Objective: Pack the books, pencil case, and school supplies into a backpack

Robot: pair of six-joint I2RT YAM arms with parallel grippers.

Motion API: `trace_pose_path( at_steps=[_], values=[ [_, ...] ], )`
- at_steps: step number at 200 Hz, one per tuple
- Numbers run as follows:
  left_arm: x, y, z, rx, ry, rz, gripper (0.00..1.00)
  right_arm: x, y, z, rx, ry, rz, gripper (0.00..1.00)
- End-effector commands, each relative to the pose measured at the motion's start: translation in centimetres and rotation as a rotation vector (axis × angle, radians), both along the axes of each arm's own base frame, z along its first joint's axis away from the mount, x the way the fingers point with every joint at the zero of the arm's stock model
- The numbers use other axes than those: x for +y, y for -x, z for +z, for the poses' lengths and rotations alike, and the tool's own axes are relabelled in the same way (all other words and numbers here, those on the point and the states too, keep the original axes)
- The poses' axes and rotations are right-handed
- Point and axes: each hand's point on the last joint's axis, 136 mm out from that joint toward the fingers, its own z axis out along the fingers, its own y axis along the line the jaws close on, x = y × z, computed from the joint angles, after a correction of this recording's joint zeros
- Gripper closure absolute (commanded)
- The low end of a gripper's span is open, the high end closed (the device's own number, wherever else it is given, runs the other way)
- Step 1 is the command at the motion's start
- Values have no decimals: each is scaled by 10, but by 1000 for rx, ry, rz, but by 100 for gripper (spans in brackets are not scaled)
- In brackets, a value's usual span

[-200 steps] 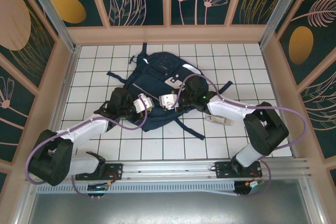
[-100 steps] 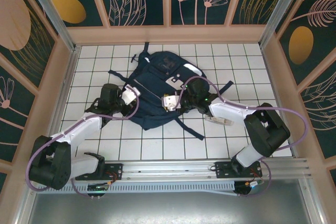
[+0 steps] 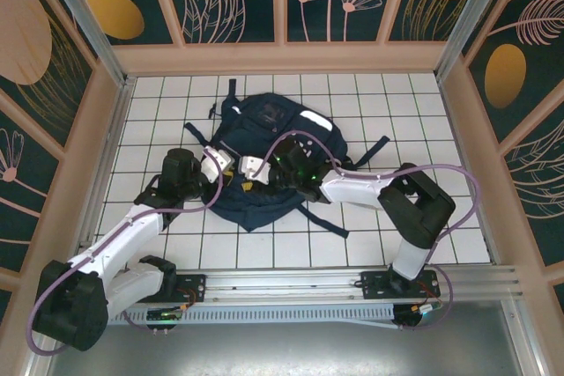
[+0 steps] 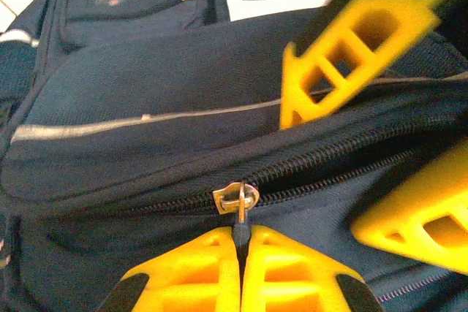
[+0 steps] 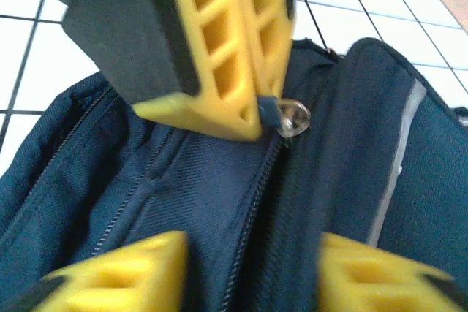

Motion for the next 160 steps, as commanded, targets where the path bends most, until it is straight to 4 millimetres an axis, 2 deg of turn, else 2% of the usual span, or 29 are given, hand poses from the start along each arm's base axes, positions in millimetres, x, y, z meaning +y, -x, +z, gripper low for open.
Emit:
trace_pose_path(
  at_steps=[1,9,47,59,84,103,118,132,160],
  values=[
    [3,-17,26,-83,49,78,100,-6,-22,4,-47,37,-72,91],
    [12,-23,25,-79,37,123,100,-8,-16,4,-56,52,-40,100],
    [84,-54,15,-99,-96,402,100,-28,15,3,-153,144,197,100],
    [99,-61,10,-82,-117,454,100,-37,26,-2,-198,186,304,100],
    [123,-69,-9,-33,-203,490,100,-57,17,-5,-289,257,340,100],
    [120,-77,-21,-10,-215,432,100,-67,23,6,-397,248,399,100],
    [109,-83,-23,9,-213,357,100,-72,33,17,-441,211,460,100],
    [96,-85,-27,21,-223,245,100,-75,44,18,-447,215,524,100],
    [99,-90,-42,-5,-366,139,100,-79,57,19,-461,191,568,100]
  ],
)
